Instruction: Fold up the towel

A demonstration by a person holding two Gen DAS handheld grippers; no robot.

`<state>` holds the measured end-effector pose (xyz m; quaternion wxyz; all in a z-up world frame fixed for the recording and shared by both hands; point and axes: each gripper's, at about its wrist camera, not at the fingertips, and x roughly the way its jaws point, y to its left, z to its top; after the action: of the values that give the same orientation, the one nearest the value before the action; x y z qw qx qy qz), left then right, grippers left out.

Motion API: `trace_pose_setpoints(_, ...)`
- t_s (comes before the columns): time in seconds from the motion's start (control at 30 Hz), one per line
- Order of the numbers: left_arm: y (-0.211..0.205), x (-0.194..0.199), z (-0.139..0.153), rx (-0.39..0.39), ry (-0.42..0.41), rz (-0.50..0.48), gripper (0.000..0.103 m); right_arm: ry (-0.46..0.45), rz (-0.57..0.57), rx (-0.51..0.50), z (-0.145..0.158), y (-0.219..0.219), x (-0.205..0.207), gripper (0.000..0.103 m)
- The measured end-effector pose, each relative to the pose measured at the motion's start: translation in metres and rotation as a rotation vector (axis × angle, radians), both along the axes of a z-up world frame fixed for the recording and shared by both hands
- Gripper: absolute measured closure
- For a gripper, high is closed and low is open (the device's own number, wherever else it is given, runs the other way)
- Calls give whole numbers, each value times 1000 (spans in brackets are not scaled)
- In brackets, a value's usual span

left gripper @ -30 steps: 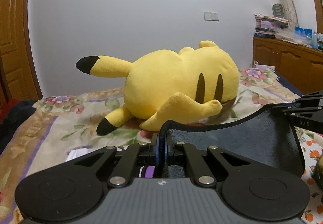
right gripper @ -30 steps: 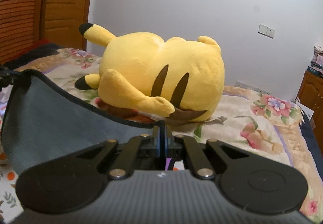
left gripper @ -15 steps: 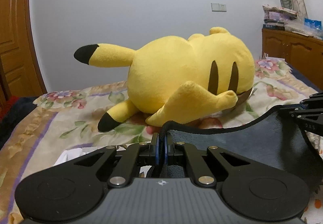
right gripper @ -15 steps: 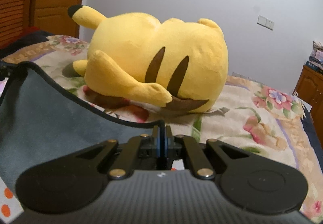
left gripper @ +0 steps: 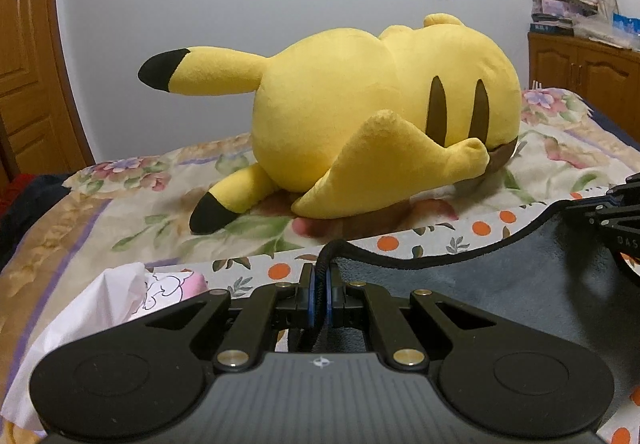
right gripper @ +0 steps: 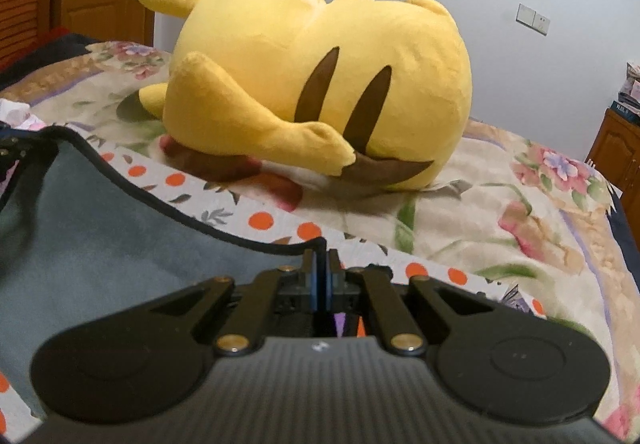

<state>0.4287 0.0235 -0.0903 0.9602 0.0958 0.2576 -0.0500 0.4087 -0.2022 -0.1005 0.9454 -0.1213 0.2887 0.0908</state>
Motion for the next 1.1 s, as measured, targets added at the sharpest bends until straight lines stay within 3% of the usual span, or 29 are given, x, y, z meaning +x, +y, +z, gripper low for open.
trace_pose_setpoints(0.23,-3,2,-9,12,27,-2,95,26,-14,9,-4,0,1,97)
trace_pose_setpoints(0.3,-2,1,-11,4,33,-1,90,33,-21,17,-5,-2,0,89)
trace_pose_setpoints(0.33,-1,0,-11,2,38,0,81,36,-24,19,-5,-3,-1,88)
trace_pose_setpoints(0.4,-1,-3,-13,1,45,0,67,37,-30,24,-5,-4,-4,66)
trace_pose_setpoints(0.47,-1,-7,-13,5,44,-5,65,34,-28,35,-4,-5,-8,59)
trace_pose_setpoints(0.57,-2,-13,-14,4,58,-15,64,35,-20,49,-3,-4,-16,59)
trace_pose_setpoints(0.73,-4,-30,-16,-19,88,-30,49,61,-6,91,-3,2,-31,55)
trace_pose_setpoints(1.1,-7,-68,-19,-22,135,-48,45,93,-3,101,-5,8,-73,45)
